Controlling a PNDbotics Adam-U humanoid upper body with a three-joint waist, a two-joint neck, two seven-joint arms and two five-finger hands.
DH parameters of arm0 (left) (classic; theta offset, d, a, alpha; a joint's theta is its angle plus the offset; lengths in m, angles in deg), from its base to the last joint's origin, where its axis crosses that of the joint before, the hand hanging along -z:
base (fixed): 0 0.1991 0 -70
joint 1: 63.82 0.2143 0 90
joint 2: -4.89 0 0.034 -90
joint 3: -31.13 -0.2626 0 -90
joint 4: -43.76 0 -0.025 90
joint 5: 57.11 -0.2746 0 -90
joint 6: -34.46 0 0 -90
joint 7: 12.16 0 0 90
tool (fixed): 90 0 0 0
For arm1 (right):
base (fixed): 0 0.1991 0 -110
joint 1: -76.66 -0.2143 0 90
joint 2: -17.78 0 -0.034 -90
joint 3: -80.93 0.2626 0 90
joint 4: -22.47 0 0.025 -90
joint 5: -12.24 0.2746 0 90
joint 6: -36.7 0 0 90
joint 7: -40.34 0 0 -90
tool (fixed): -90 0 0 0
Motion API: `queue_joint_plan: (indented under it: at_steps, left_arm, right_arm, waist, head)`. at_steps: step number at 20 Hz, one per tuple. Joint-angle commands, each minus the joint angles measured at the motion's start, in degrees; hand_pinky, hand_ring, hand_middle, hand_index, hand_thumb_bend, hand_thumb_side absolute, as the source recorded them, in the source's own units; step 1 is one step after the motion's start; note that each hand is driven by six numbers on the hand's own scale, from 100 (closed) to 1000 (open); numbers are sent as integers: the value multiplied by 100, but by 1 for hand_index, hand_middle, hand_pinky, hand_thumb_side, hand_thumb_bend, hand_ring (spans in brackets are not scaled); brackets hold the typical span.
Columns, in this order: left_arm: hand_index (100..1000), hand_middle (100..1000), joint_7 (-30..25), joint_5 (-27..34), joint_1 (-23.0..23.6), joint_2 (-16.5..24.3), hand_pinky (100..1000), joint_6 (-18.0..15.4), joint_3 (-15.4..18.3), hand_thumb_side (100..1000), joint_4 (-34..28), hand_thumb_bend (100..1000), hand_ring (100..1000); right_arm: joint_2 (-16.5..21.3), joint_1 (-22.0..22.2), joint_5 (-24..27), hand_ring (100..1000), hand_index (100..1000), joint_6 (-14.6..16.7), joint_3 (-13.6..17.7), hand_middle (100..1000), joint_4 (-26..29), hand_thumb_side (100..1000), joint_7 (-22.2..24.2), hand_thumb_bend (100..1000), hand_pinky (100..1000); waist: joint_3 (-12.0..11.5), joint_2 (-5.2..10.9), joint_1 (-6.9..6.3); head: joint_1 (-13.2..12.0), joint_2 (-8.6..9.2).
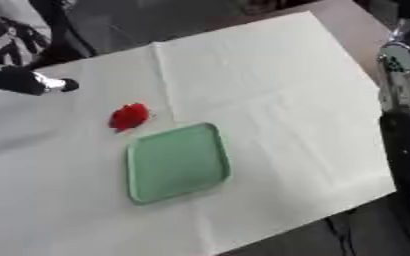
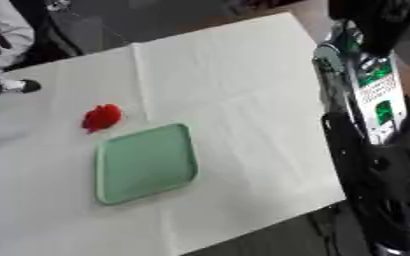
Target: Pick up objects on the table and place them in the box.
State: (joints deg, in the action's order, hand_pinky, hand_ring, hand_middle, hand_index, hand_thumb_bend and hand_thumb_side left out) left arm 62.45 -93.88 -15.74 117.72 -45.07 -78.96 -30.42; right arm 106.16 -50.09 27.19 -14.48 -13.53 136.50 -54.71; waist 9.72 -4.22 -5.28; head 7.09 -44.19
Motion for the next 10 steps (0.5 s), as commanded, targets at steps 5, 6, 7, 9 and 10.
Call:
queue_joint_plan:
  at_steps: [5,6,7,9,10]
  left_arm:
    - [769,643,-202,-330,-425,-461,409,-366,-147,476,1048,744,507]
    - [769,644,-291,-304,-463,-510,411,-418,-178,475,1138,744,509]
    - [776,645,-422,-240,-488,-556,422,-479,-234,464,1204,746,514]
    - [782,640,-708,-12,-516,-587,417,-563,-340,454,1223,739,511]
    - [783,638,-864,161,-520,-573,415,-583,-406,449,1156,730,510]
  right_arm:
    - [-48,-157,25,376,488,-35,-3,425,57,348,-16,113,225]
    - [-55,-161,27,376,488,-39,-6,425,57,348,-16,113,225]
    - [-63,-168,29,377,488,-43,-8,425,57,348,-16,113,225]
    - [-71,-178,33,376,488,-49,-12,425,57,348,-16,113,225]
    - [-72,-181,36,376,488,-53,-15,425,57,348,-17,113,225]
  waist:
    - [43,75,5]
    - [49,73,2]
    - [58,71,-3]
    - [68,69,-13]
    - [72,69,-19]
  head:
    - [-22,7]
    - [-23,7]
    - [-25,7]
    - [-20,7]
    - [-12,7]
